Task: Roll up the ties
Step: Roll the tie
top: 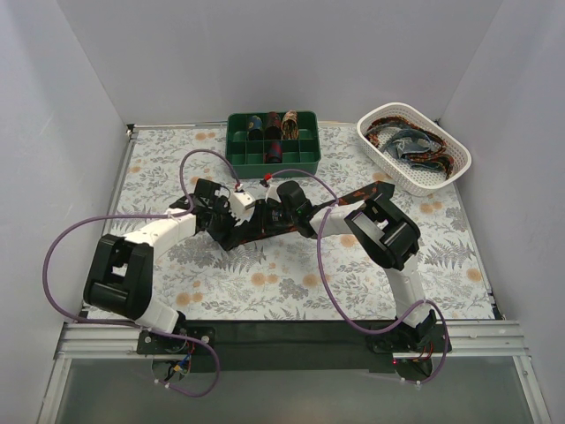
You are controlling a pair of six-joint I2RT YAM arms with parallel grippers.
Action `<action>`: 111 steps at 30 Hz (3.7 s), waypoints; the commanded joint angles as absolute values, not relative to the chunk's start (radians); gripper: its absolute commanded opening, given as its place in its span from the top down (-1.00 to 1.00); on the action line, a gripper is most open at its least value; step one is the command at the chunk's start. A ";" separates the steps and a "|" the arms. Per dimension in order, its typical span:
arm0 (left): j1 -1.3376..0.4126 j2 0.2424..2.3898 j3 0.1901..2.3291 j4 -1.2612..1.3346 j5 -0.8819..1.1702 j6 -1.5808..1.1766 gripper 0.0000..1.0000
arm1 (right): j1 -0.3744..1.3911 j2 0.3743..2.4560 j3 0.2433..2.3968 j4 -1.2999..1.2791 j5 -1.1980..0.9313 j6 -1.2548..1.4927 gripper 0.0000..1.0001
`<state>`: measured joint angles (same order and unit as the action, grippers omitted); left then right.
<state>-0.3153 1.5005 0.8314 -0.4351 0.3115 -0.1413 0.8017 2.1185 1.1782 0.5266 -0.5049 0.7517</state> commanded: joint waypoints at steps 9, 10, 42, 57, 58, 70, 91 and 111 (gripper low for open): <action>-0.362 1.569 0.867 -0.443 0.291 -0.038 -0.15 | 0.804 2.115 1.200 0.563 -0.523 0.735 0.56; -0.365 1.569 0.867 -0.442 0.290 -0.037 -0.14 | 0.804 2.115 1.198 0.563 -0.523 0.733 0.55; -0.379 1.516 0.778 -0.430 0.313 0.037 0.29 | 0.788 2.057 1.164 0.569 -0.534 0.759 0.17; -0.379 1.513 0.779 -0.428 0.319 0.041 0.27 | 0.799 2.037 1.108 0.577 -0.543 0.791 0.70; -0.379 1.511 0.776 -0.428 0.318 0.040 0.27 | 0.801 2.036 1.103 0.577 -0.545 0.795 0.72; -0.379 1.497 0.782 -0.419 0.295 0.006 0.12 | 0.801 2.036 1.052 0.575 -0.517 0.801 0.78; -0.362 1.169 0.706 -0.163 0.190 -0.751 -0.50 | 0.790 2.080 1.054 0.552 -0.505 0.749 0.82; -0.342 1.117 0.365 0.080 0.107 -1.319 -0.18 | 0.790 2.085 1.101 0.497 -0.505 0.704 0.81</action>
<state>-0.3489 1.0977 0.3840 0.0227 0.1047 -1.3010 0.7914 2.0708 1.0698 0.5171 -0.5068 0.7349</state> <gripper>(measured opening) 0.617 0.098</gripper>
